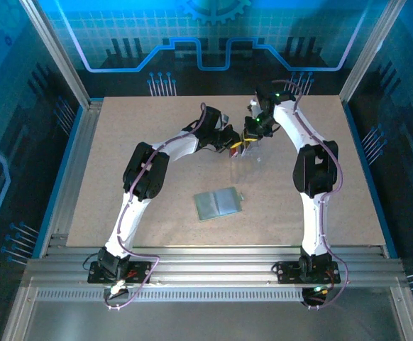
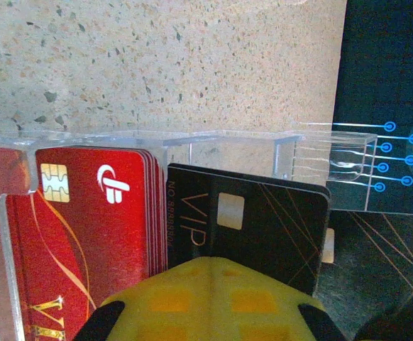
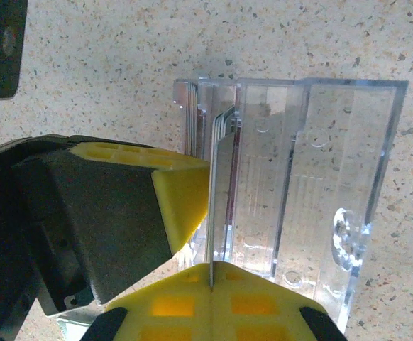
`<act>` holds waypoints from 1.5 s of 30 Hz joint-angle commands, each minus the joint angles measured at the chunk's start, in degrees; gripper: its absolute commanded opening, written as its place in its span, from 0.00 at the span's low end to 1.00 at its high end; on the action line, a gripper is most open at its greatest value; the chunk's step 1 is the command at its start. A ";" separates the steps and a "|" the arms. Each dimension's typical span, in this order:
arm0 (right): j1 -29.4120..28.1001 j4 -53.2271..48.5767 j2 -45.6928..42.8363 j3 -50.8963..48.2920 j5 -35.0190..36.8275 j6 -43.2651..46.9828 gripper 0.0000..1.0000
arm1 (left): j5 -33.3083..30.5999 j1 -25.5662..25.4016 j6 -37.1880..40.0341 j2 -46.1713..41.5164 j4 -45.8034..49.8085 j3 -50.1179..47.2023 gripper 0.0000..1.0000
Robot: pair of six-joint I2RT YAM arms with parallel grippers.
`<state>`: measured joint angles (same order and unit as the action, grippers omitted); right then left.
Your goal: Put the credit cards into the card holder
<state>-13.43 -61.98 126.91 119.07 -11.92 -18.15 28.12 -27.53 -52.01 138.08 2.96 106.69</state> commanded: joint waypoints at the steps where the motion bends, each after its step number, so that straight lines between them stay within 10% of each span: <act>1: -0.28 -0.08 -4.22 -0.84 -1.32 -0.06 0.01 | -1.97 -1.22 1.74 3.28 5.89 -0.58 0.00; 23: -1.25 6.20 -16.13 -8.03 3.67 -2.47 0.00 | 13.00 4.36 -5.35 -22.29 -10.50 -21.49 0.06; 34: -13.70 39.92 -42.21 -52.13 -9.25 -6.76 0.00 | -10.72 0.87 15.62 -57.40 17.12 -57.21 0.28; 45: -20.29 72.48 -39.66 -76.30 -10.49 -15.22 0.00 | -16.31 -5.35 14.37 -52.01 14.03 -61.72 0.39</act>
<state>-33.10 -2.02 86.00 44.34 -21.69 -30.65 15.07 -32.25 -38.57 83.48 17.54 44.18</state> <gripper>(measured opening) 0.052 0.391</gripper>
